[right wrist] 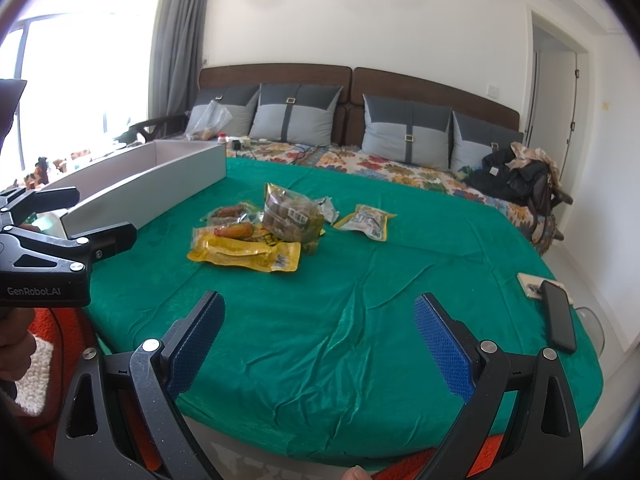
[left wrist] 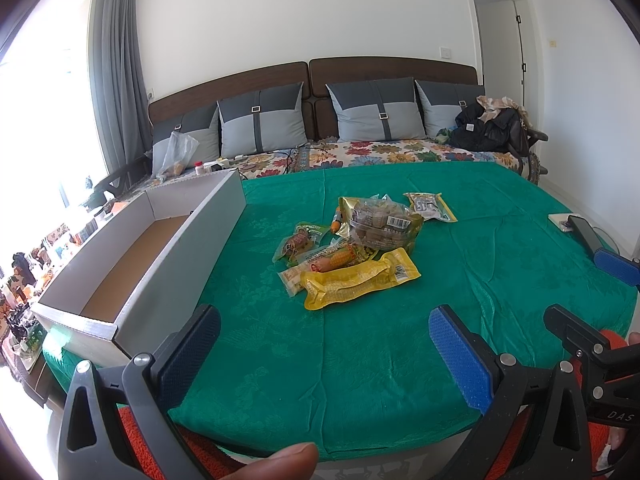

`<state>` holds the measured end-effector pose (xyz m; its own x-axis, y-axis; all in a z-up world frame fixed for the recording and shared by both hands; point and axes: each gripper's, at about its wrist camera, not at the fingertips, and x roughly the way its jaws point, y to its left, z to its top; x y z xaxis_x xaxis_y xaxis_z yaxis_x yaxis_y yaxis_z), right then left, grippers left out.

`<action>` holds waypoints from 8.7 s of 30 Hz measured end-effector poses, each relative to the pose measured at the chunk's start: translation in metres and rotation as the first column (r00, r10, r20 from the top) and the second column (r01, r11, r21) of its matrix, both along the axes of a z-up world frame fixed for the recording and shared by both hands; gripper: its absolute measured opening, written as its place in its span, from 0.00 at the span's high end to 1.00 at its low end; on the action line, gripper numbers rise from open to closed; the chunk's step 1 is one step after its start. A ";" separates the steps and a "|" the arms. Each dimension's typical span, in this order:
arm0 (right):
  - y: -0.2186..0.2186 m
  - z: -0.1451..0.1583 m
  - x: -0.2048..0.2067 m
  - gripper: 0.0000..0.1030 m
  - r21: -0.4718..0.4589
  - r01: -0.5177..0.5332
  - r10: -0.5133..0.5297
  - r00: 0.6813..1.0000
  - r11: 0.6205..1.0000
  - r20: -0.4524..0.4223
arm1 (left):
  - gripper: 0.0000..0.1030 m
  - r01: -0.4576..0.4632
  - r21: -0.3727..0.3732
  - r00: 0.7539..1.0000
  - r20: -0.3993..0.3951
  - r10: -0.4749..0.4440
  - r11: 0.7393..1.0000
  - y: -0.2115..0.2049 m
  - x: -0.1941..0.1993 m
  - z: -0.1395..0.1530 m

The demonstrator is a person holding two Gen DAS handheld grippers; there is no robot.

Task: Organize snacks

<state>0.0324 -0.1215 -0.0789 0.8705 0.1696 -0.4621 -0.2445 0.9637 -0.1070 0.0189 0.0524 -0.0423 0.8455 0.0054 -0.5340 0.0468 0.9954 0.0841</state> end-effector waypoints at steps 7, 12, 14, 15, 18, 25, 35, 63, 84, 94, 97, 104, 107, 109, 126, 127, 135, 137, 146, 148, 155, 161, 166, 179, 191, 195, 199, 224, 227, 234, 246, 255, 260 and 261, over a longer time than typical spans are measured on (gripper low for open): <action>0.000 0.000 0.000 0.06 0.000 0.000 0.000 1.000 1.000 0.000 | 0.00 0.000 0.000 1.000 0.000 0.000 1.000 0.000 0.000 0.001; 0.000 0.000 0.000 0.06 0.000 0.000 0.000 1.000 1.000 -0.001 | 0.00 0.001 0.001 1.000 -0.001 -0.001 1.000 0.000 0.001 0.001; 0.000 0.000 0.000 0.06 0.000 0.000 0.000 1.000 1.000 -0.001 | 0.00 0.001 0.001 1.000 -0.001 -0.001 1.000 0.000 0.001 0.001; 0.000 0.000 0.000 0.06 0.000 0.000 0.000 1.000 1.000 -0.001 | 0.00 0.001 0.000 1.000 -0.001 -0.001 1.000 0.000 0.000 0.001; 0.000 0.000 0.000 0.06 0.000 0.000 0.000 1.000 1.000 -0.001 | 0.00 0.000 0.000 1.000 -0.003 0.000 1.000 0.000 0.001 0.001; 0.000 0.000 0.000 0.06 0.000 0.000 0.000 1.000 1.000 -0.001 | 0.00 0.000 -0.003 1.000 -0.007 0.000 1.000 0.000 -0.001 -0.002; 0.000 0.001 0.001 0.06 0.000 0.000 0.000 1.000 1.000 -0.003 | 0.00 -0.003 -0.005 1.000 -0.012 0.002 1.000 0.000 -0.003 -0.006; 0.001 -0.003 0.001 0.06 0.005 -0.010 0.010 1.000 1.000 -0.025 | 0.00 -0.024 -0.051 0.992 -0.126 0.018 0.998 0.009 0.019 -0.015; -0.022 -0.004 0.000 0.06 0.055 0.049 -0.044 0.994 0.997 -0.099 | 0.01 0.418 -0.005 0.753 -0.557 -0.350 0.908 -0.051 0.225 -0.099; -0.036 -0.008 0.013 0.06 0.125 0.096 -0.077 0.985 0.987 -0.152 | 0.01 0.487 -0.059 0.724 -0.531 -0.441 0.871 -0.054 0.183 -0.081; -0.033 -0.009 0.013 0.06 0.116 0.086 -0.067 0.985 0.990 -0.159 | 0.01 0.442 -0.038 0.753 -0.527 -0.394 0.896 -0.049 0.209 -0.078; -0.037 -0.002 0.008 0.06 0.114 0.096 -0.081 0.988 0.989 -0.132 | 0.03 0.429 -0.196 0.629 -0.636 -0.447 0.882 -0.049 0.231 -0.099; -0.043 -0.001 0.009 0.06 0.129 0.116 -0.098 0.986 0.985 -0.134 | 0.07 0.481 -0.235 0.578 -0.639 -0.507 0.845 -0.053 0.211 -0.098; -0.044 -0.003 0.012 0.06 0.139 0.124 -0.103 0.984 0.982 -0.148 | 0.07 0.468 -0.144 0.627 -0.642 -0.442 0.872 -0.053 0.208 -0.099; -0.037 -0.007 0.016 0.06 0.118 0.126 -0.104 0.979 0.985 -0.175 | 0.56 0.119 -0.109 0.807 -0.568 -0.160 0.987 -0.003 0.147 -0.095; -0.034 -0.008 0.018 0.06 0.112 0.120 -0.099 0.979 0.986 -0.180 | 0.56 0.113 -0.102 0.814 -0.561 -0.151 0.988 0.000 0.142 -0.095; -0.010 -0.012 0.018 0.06 0.039 0.065 -0.057 0.981 0.997 -0.185 | 0.56 0.103 -0.093 0.830 -0.540 -0.137 0.990 0.011 0.133 -0.098; -0.006 -0.012 0.019 0.06 0.026 0.059 -0.053 0.981 0.998 -0.186 | 0.56 0.104 -0.095 0.831 -0.539 -0.139 0.990 0.012 0.133 -0.098; 0.010 -0.018 0.026 0.06 -0.004 0.022 -0.022 0.975 1.000 -0.221 | 0.56 0.045 -0.111 0.833 -0.545 -0.099 0.993 0.042 0.127 -0.097; 0.015 -0.021 0.030 0.06 -0.002 0.007 -0.007 0.971 1.000 -0.239 | 0.56 0.000 -0.112 0.835 -0.546 -0.062 0.994 0.060 0.127 -0.097; 0.036 -0.036 0.071 0.06 0.030 -0.079 0.084 0.933 0.996 -0.350 | 0.56 -0.139 -0.150 0.835 -0.549 0.035 0.979 0.121 0.124 -0.099; 0.062 -0.066 0.147 0.06 0.191 -0.024 0.133 0.805 0.981 -0.578 | 0.55 -0.142 -0.116 0.845 -0.532 0.059 0.983 0.123 0.125 -0.101; 0.086 -0.090 0.224 0.08 0.400 0.184 0.170 0.693 0.898 -0.700 | 0.55 -0.138 -0.079 0.844 -0.531 0.076 0.987 0.118 0.125 -0.101; 0.160 -0.059 0.262 0.37 0.185 0.024 0.096 0.786 0.982 -0.611 | 0.55 -0.161 -0.142 0.838 -0.543 0.059 0.977 0.132 0.131 -0.101; 0.201 -0.081 0.261 0.31 0.070 0.043 0.017 0.730 0.997 -0.683 | 0.55 -0.175 -0.159 0.832 -0.552 0.059 0.972 0.137 0.136 -0.103; 0.184 -0.078 0.245 0.61 0.056 -0.058 0.081 0.711 0.997 -0.698 | 0.55 -0.170 -0.166 0.833 -0.551 0.052 0.971 0.142 0.136 -0.104; 0.159 -0.075 0.233 0.42 0.011 -0.072 0.060 0.720 0.997 -0.691 | 0.55 -0.173 -0.176 0.834 -0.549 0.049 0.969 0.144 0.138 -0.104; 0.277 0.077 0.192 0.78 0.278 -0.321 0.413 0.819 0.905 -0.399 | 0.57 -0.336 -0.357 0.924 -0.302 0.233 0.871 0.249 0.130 0.030; 0.323 0.098 0.194 0.77 0.300 -0.402 0.491 0.800 0.865 -0.344 | 0.56 -0.427 -0.292 0.888 -0.313 0.336 0.856 0.297 0.152 0.038; 0.347 0.118 0.200 0.39 0.375 -0.413 0.529 0.796 0.830 -0.294 | 0.21 -0.506 -0.206 0.842 -0.327 0.429 0.837 0.350 0.158 0.031; 0.207 0.047 0.170 0.39 0.247 -0.297 0.368 0.872 0.922 -0.323 | 0.22 -0.397 0.110 0.840 -0.357 0.409 0.911 0.260 0.194 -0.023; 0.075 -0.016 0.163 0.39 0.166 -0.052 0.117 0.902 0.985 -0.416 | 0.22 -0.418 0.050 0.839 -0.363 0.406 0.907 0.236 0.167 -0.028; 0.042 -0.040 0.157 0.39 0.152 0.032 0.039 0.894 0.988 -0.446 | 0.21 -0.420 0.058 0.840 -0.354 0.412 0.906 0.227 0.157 -0.027; 0.039 -0.045 0.157 0.39 0.142 0.040 0.029 0.891 0.989 -0.454 | 0.21 -0.422 0.067 0.838 -0.351 0.417 0.904 0.227 0.158 -0.027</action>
